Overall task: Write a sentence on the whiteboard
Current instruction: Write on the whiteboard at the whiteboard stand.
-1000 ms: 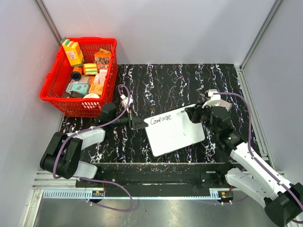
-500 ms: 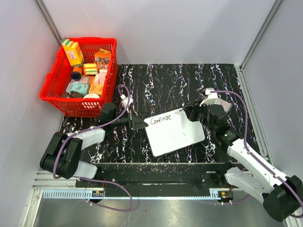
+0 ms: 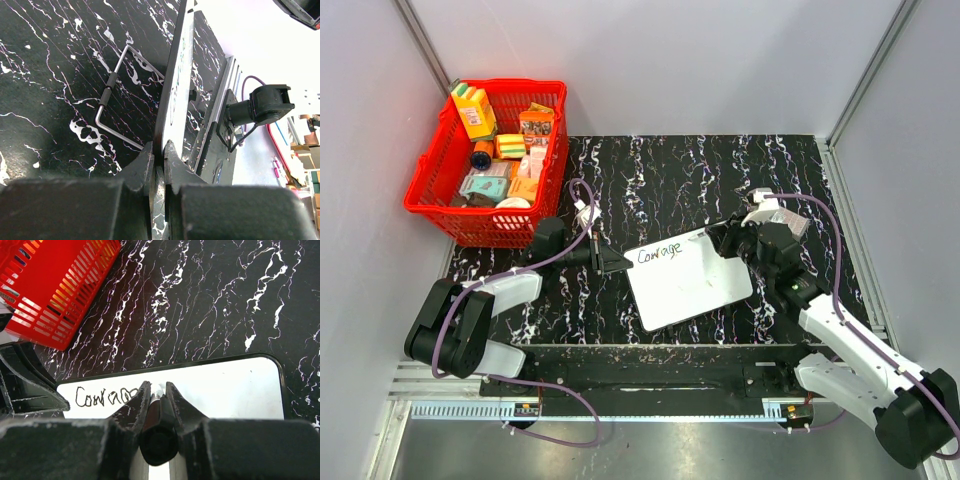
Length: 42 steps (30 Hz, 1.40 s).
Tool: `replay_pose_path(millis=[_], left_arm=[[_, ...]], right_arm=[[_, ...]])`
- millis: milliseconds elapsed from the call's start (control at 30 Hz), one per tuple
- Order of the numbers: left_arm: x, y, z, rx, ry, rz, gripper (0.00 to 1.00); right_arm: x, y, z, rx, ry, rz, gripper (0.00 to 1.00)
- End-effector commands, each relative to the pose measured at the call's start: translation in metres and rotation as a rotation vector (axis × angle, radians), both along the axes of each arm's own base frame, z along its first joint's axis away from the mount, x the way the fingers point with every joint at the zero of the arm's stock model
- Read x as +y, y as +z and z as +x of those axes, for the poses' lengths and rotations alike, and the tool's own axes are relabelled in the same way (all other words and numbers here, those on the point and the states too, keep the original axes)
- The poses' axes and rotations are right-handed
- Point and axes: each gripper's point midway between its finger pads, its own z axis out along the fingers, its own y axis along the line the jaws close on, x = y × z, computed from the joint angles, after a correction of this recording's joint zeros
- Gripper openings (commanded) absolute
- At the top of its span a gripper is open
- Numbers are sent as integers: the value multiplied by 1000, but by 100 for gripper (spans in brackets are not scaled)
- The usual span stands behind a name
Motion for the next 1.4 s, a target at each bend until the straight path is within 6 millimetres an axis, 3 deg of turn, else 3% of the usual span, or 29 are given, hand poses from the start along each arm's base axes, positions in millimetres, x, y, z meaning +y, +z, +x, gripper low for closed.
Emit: replay_pose_path(millis=[0, 567, 967, 1367], left_arm=[[6, -21, 13, -104, 28, 98, 0], [6, -21, 13, -104, 28, 99, 0], [6, -21, 13, -105, 30, 101, 0], [6, -21, 13, -106, 29, 100, 0]], right_arm=[[-8, -2, 6, -8, -53, -5, 0], [-29, 1, 5, -21, -153, -24, 0], [-16, 31, 0, -74, -85, 61, 0], [-8, 32, 8, -76, -76, 77, 0]])
